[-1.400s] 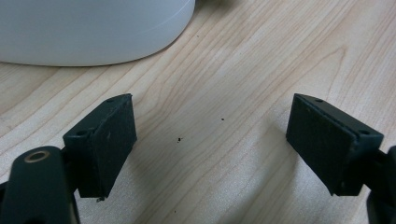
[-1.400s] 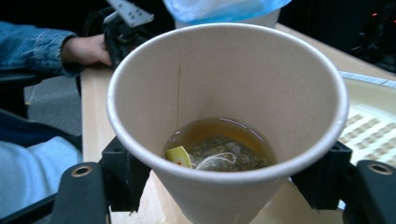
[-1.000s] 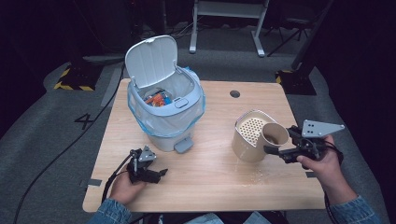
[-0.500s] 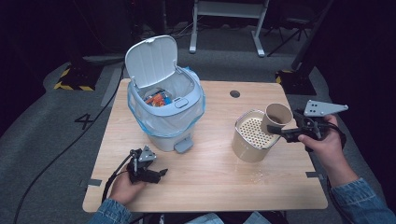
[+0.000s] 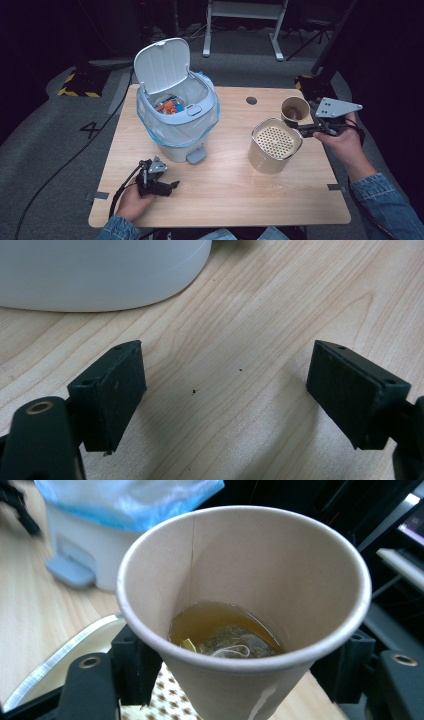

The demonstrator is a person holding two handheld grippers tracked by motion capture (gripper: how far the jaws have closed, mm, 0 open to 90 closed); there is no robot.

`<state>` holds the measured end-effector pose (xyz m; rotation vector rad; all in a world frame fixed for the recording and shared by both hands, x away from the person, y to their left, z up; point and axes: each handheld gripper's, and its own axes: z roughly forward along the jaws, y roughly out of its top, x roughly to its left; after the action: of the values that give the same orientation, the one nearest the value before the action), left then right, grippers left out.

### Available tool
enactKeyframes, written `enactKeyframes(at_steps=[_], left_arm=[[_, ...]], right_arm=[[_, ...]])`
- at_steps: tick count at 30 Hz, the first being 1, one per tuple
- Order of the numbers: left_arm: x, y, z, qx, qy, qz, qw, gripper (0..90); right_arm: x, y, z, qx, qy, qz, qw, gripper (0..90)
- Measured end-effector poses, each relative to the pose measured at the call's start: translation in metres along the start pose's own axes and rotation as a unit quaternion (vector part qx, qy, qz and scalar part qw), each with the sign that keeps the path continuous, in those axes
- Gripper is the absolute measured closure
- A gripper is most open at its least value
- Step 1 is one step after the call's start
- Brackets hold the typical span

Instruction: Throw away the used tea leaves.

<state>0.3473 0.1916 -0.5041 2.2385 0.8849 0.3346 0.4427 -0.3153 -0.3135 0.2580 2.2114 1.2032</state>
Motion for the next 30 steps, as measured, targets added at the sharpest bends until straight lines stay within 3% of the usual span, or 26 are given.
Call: enactKeyframes(at_steps=[7,13,18,23,24,30], left_arm=[[-0.001,-0.001,0.000,-0.002,0.000,-0.006,1.0000,16.1],[-0.001,-0.002,-0.001,-0.001,0.003,-0.006,1.0000,16.1],[-0.001,-0.002,-0.001,-0.001,0.003,-0.006,1.0000,16.1],[-0.001,-0.002,-0.001,-0.001,0.003,-0.006,1.0000,16.1],[-0.001,-0.002,-0.001,-0.001,0.003,-0.005,1.0000,16.1],[-0.001,-0.002,-0.001,-0.001,0.003,-0.005,1.0000,16.1]], right_arm=[[0.001,-0.002,0.006,0.032,-0.014,-0.087,0.9956,31.9],[0.005,-0.005,0.009,0.069,-0.030,-0.154,0.9852,32.3],[0.009,-0.008,0.009,0.099,-0.045,-0.200,0.9737,32.5],[0.012,-0.009,0.010,0.127,-0.056,-0.247,0.9591,32.5],[0.013,-0.010,0.010,0.131,-0.056,-0.250,0.9578,32.5],[0.017,-0.013,0.013,0.154,-0.065,-0.298,0.9398,32.5]])
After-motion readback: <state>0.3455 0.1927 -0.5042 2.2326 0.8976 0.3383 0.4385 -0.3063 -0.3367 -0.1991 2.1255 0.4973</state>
